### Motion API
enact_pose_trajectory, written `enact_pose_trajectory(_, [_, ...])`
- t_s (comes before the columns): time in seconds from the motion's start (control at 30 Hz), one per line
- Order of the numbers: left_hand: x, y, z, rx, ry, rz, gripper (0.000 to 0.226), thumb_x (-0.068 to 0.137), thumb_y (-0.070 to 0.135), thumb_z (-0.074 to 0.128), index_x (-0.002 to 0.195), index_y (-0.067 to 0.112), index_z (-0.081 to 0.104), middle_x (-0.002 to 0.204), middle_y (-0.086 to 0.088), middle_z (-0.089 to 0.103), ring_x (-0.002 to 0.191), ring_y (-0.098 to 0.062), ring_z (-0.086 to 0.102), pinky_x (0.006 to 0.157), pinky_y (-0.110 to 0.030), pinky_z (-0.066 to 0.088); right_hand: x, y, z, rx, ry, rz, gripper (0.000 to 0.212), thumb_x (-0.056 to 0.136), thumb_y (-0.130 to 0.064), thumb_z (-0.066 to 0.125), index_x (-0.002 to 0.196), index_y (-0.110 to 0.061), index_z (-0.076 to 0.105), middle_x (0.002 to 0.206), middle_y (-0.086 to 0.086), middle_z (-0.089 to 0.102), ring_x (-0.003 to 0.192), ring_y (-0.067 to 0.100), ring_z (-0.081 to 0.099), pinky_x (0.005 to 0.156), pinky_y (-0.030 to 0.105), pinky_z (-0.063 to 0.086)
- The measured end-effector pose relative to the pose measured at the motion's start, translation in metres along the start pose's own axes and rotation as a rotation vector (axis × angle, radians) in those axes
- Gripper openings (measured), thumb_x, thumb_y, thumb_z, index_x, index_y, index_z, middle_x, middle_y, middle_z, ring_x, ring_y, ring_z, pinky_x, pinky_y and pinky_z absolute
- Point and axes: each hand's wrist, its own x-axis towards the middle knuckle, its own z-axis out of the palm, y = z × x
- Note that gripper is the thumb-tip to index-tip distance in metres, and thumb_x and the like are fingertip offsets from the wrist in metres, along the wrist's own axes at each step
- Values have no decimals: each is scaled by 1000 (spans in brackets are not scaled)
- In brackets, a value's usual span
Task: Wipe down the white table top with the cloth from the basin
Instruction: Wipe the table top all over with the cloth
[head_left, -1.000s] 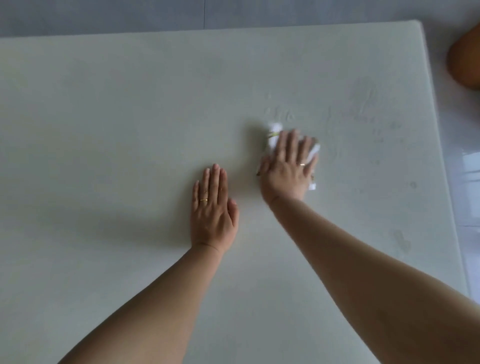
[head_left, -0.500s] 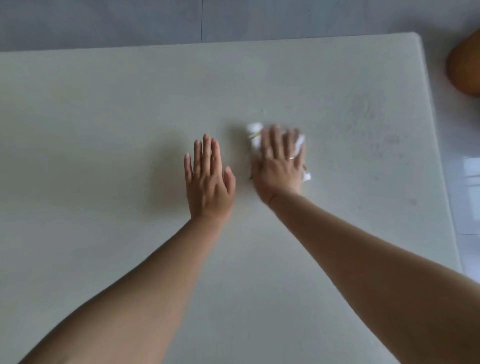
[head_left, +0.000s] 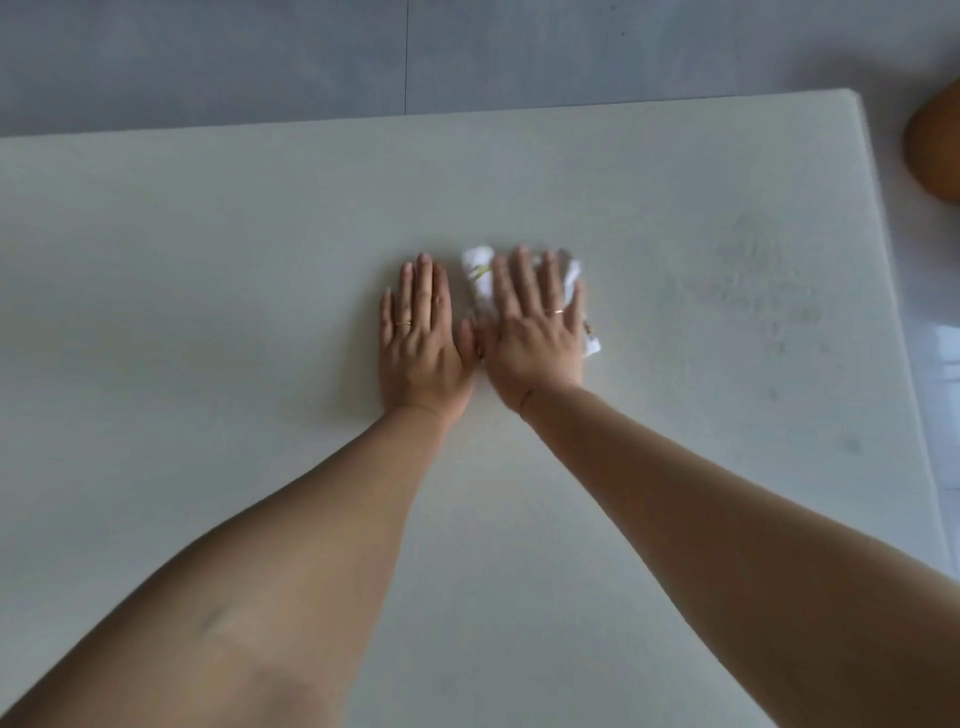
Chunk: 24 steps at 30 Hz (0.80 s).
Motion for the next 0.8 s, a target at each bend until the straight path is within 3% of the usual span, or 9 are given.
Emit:
enact_pose_trajectory(0.1, [0,-1,-1,-3,-11,1,62,94,34,12,150,6,17,158,-11,12,147,-22,8,119,-39,4,9,22,-13,-105,-79,-377,56,99,-47,23,150,-29,10,159,-4,7,146,20,-1,115,41,-6])
enact_pose_trajectory(0.17, [0,-1,-2,-18,2,9,63,92,34,16,149,6,20,158,-11,15,146,-23,11,119,-39,6,29,56,-25,-165,-57,-428,55,99,-44,27,150,-27,14,159,-3,12,146,21,4,116,42,-1])
enact_pose_trajectory(0.3, [1,0,-3,-24,-3,-2,64,92,34,18,149,7,19,158,-10,16,146,-23,12,119,-40,8,61,69,-31,12,49,202,55,99,-42,20,151,-27,7,160,-3,1,146,20,-6,116,44,-7])
enact_pose_trajectory(0.37, [2,0,-3,-22,-4,-7,64,92,34,20,149,7,21,157,-11,18,146,-23,14,119,-40,10,60,31,-20,34,88,360,58,98,-42,22,151,-23,7,160,0,1,146,26,-7,116,48,-8])
enact_pose_trajectory(0.47, [2,0,-3,-24,-11,-8,60,94,34,18,148,6,23,156,-11,23,145,-24,19,118,-41,13,44,-17,-5,-16,-4,-7,59,98,-44,23,151,-23,6,160,0,1,145,27,-8,114,47,-9])
enact_pose_trajectory(0.53, [2,0,-3,-30,-9,-8,60,95,35,19,147,6,25,155,-11,25,144,-24,21,118,-41,13,45,-7,-11,-111,-79,-335,57,98,-46,23,151,-27,8,159,-2,5,146,22,-4,115,44,-6])
enact_pose_trajectory(0.6, [3,-1,-3,-30,-8,0,62,92,34,21,147,5,26,155,-12,24,144,-25,20,119,-42,14,63,26,-23,-175,-70,-459,57,98,-46,26,150,-27,12,159,-3,9,146,21,2,115,43,-1])
enact_pose_trajectory(0.7, [2,-1,-6,-37,0,15,64,89,32,24,147,4,26,155,-13,22,144,-26,19,118,-43,14,86,66,-36,-72,-23,-81,56,99,-43,22,151,-27,7,159,-4,3,146,20,-5,116,43,-6])
enact_pose_trajectory(0.8, [9,6,-10,-54,43,-17,65,84,29,30,143,1,35,153,-15,30,142,-29,25,117,-44,10,94,40,-29,-1,49,315,59,98,-43,19,151,-24,2,159,-2,-5,145,23,-10,116,46,-11])
